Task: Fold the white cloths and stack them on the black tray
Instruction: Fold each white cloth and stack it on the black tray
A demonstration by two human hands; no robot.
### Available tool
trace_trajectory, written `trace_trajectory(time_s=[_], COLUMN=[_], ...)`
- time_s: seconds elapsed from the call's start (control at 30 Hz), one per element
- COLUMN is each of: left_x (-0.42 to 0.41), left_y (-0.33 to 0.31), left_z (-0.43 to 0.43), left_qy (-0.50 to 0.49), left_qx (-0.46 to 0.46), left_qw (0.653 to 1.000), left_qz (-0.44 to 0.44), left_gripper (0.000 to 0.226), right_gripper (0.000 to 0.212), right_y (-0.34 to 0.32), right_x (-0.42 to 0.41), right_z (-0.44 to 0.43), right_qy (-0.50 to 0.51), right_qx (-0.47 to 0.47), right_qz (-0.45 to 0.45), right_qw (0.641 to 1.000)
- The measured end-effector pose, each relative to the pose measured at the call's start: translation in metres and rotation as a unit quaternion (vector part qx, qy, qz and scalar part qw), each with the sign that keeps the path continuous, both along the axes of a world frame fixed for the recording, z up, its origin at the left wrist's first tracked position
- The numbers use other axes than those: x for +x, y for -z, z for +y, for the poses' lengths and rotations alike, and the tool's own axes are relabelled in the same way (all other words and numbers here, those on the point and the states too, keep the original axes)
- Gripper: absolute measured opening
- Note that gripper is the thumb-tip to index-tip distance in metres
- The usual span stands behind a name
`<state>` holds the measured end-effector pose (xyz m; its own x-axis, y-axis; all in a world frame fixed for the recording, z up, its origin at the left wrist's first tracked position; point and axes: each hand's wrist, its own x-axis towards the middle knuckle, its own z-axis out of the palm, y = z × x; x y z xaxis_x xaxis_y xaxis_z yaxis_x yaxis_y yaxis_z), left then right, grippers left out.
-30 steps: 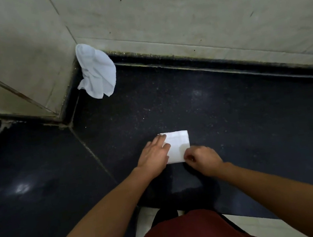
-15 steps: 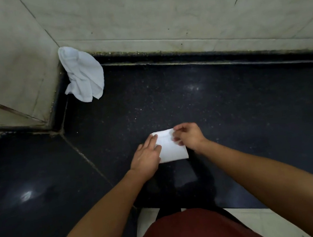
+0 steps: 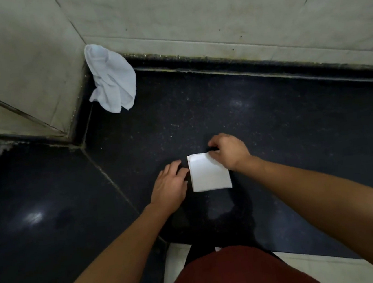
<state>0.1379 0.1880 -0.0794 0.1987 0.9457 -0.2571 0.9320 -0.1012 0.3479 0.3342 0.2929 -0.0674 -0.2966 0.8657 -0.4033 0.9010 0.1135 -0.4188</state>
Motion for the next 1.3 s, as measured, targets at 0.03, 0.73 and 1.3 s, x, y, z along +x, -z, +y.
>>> trace_trajectory(time_s=[0.03, 0.73, 1.3], left_x=[-0.004, -0.024, 0.286], left_y=[0.0, -0.024, -0.14], left_z=[-0.001, 0.031, 0.02], left_qy=[-0.01, -0.008, 0.273], left_qx=[0.002, -0.011, 0.129], left_qw=[1.0, 1.0, 0.953], left_qz=[-0.003, -0.002, 0.03], left_gripper=[0.04, 0.03, 0.024], right_gripper=[0.039, 0.014, 0.022], right_y=[-0.001, -0.055, -0.165], right_x=[-0.008, 0.033, 0.327], right_z=[0.001, -0.02, -0.189], right_qy=[-0.056, -0.011, 0.174], right_qx=[-0.013, -0.032, 0.202], right_qz=[-0.042, 0.024, -0.149], right_qw=[0.997, 0.999, 0.952])
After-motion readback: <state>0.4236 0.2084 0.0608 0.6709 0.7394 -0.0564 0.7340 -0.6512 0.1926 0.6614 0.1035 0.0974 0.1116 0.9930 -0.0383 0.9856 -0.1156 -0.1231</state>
